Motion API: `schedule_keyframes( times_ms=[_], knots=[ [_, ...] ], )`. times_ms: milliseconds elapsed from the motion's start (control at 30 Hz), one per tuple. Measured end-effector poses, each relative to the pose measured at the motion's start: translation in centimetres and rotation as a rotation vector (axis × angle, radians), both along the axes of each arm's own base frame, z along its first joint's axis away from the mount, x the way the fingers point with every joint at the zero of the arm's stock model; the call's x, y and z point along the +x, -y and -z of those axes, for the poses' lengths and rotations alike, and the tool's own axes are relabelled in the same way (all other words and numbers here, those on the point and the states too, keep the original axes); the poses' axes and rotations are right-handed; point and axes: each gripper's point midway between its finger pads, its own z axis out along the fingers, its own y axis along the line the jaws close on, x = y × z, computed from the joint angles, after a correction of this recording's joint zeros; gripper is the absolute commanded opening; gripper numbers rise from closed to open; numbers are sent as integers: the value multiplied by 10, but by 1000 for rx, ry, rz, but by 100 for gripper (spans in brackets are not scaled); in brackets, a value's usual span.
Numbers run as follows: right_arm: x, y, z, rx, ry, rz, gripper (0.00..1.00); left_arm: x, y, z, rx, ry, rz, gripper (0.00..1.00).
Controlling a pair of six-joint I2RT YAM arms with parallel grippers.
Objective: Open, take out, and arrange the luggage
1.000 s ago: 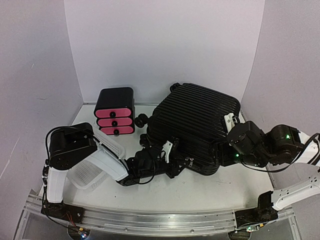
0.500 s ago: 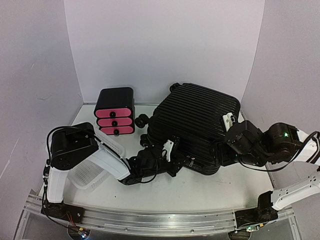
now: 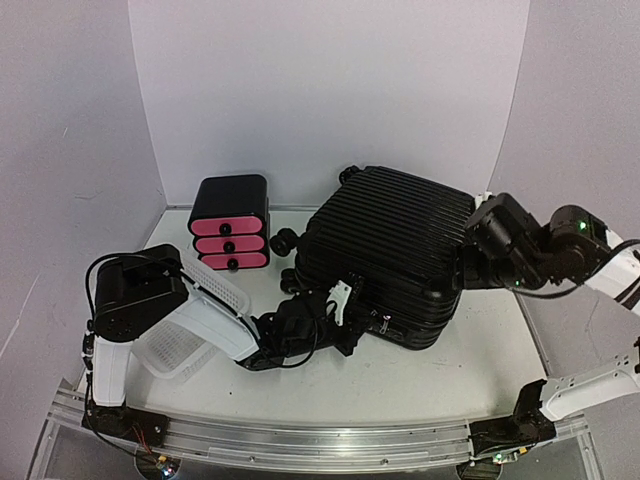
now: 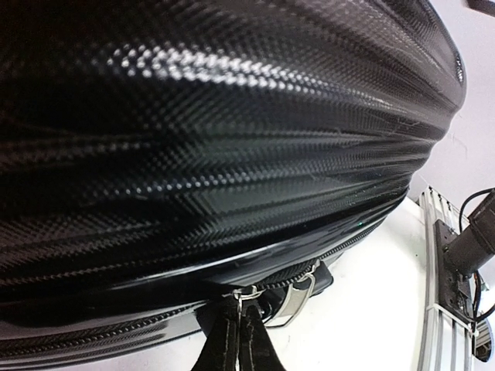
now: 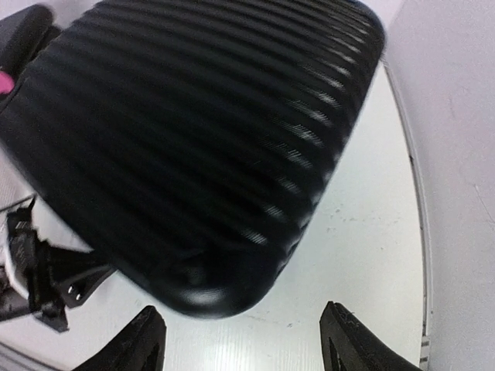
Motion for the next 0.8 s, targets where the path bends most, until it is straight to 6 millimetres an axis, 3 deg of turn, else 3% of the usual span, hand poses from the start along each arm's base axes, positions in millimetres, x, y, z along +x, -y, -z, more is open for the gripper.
schedule_keyframes(
  times_ms=[133, 200, 333, 400, 633, 700, 800],
  knots=[
    [28, 43, -2, 5, -41, 167, 82, 1, -1, 1, 15, 4, -5, 0],
    [41, 81, 2, 20, -80, 303, 82, 1, -2, 1, 20, 9, -7, 0],
    [53, 126, 23, 112, -206, 467, 79, 1, -3, 0, 30, 12, -10, 0],
    [58, 137, 44, 183, -278, 519, 72, 1, -3, 0, 35, 13, -12, 0],
    [54, 133, 144, 472, -531, 577, 63, 1, -4, 0, 43, 10, -12, 0],
    [58, 123, 158, 545, -556, 552, 62, 1, -4, -1, 45, 9, -12, 0],
    [73, 108, 164, 633, -545, 493, 62, 0, -5, -1, 47, 8, -12, 0]
  ],
)
